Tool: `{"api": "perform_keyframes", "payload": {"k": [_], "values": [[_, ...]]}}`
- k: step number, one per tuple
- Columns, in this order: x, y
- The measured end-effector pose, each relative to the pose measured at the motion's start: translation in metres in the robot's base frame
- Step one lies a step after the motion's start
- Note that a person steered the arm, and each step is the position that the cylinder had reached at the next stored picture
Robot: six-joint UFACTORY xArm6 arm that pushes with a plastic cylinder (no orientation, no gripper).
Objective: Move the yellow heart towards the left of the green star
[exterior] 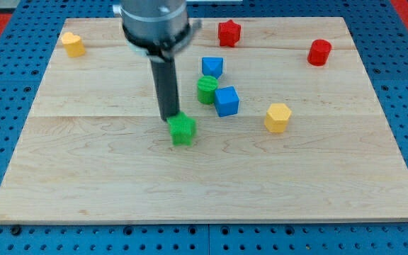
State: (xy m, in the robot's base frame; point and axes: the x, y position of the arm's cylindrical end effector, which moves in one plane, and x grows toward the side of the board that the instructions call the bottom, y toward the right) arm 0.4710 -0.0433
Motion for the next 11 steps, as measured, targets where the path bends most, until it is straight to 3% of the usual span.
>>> {"api": "perform_keyframes", "payload": {"k": [1, 2, 3, 5, 7, 8, 10, 11], "values": [[0.013, 0.005], [0.013, -0.057], [-0.014, -0.113], [-0.155, -0.076], [-0.235, -0.174], [-0.233, -0.214], [-0.124, -0.213], [-0.119, -0.161]]}}
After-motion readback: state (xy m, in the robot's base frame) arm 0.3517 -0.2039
